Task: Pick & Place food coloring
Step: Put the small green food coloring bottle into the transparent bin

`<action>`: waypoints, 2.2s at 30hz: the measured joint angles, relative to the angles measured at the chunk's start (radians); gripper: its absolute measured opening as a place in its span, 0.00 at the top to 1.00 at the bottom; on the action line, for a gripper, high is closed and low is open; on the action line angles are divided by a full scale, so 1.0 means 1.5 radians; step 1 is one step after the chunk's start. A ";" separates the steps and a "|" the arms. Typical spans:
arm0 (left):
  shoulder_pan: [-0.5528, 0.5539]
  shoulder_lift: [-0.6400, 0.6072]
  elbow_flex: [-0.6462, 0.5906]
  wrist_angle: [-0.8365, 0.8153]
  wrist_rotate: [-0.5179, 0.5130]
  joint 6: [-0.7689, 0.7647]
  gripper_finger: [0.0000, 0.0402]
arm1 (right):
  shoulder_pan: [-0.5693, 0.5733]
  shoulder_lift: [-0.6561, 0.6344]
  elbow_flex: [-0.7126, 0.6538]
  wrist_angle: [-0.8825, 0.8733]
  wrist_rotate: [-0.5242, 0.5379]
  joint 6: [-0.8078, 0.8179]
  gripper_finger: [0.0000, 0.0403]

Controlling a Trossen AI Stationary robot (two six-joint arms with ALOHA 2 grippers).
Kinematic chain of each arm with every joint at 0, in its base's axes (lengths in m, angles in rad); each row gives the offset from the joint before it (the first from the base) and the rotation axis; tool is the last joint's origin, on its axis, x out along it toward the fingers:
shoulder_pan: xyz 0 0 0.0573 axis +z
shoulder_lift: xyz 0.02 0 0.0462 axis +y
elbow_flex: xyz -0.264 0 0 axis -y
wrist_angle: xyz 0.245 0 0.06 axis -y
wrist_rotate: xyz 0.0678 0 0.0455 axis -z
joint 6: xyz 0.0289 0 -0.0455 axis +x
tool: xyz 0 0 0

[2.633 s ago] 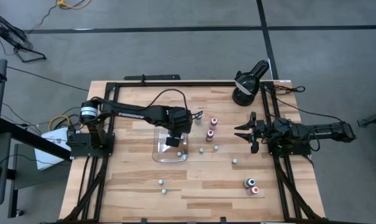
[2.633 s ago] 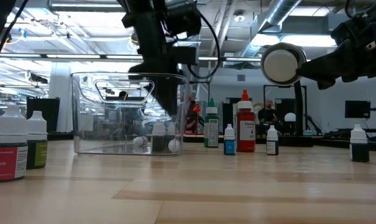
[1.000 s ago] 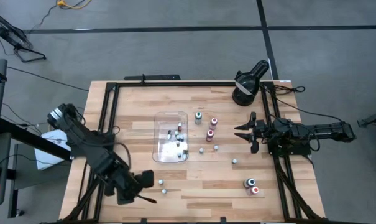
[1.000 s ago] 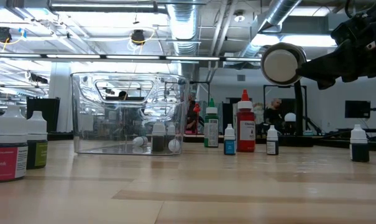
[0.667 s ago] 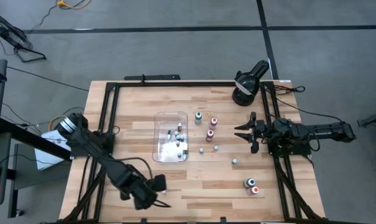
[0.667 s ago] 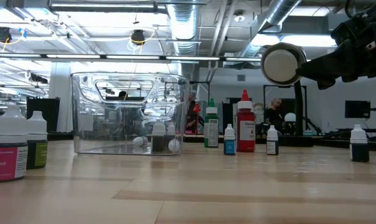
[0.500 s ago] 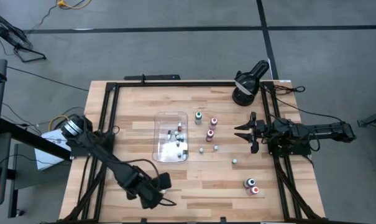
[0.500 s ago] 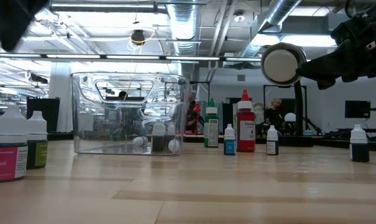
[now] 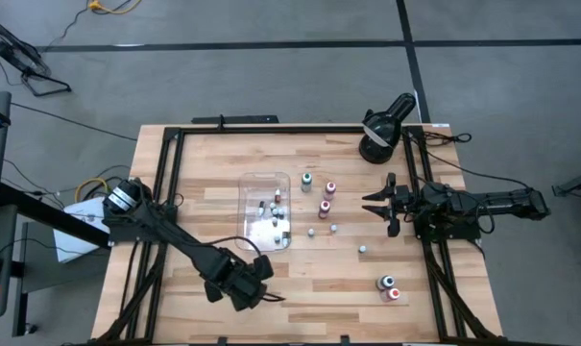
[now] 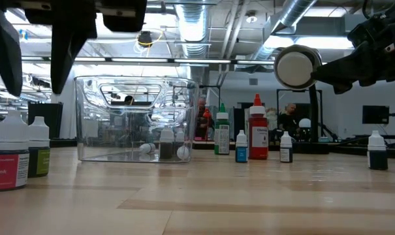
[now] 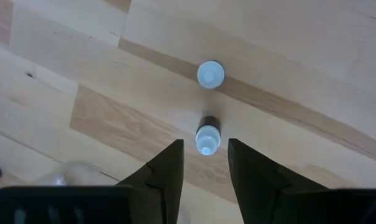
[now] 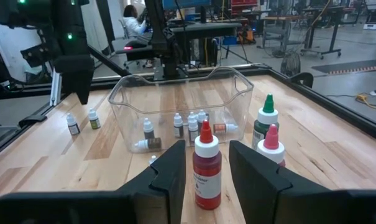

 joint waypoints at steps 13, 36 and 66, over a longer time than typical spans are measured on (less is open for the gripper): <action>0.005 -0.030 -0.134 0.132 -0.036 -0.025 0.71 | 0.000 0.000 0.000 -0.001 0.000 0.000 0.72; -0.009 -0.047 -0.195 0.255 0.029 -0.112 0.73 | 0.000 0.000 0.000 0.000 0.000 0.000 0.72; -0.011 -0.231 -0.195 0.156 0.138 -0.203 0.88 | 0.000 0.000 0.000 0.000 0.000 0.000 0.72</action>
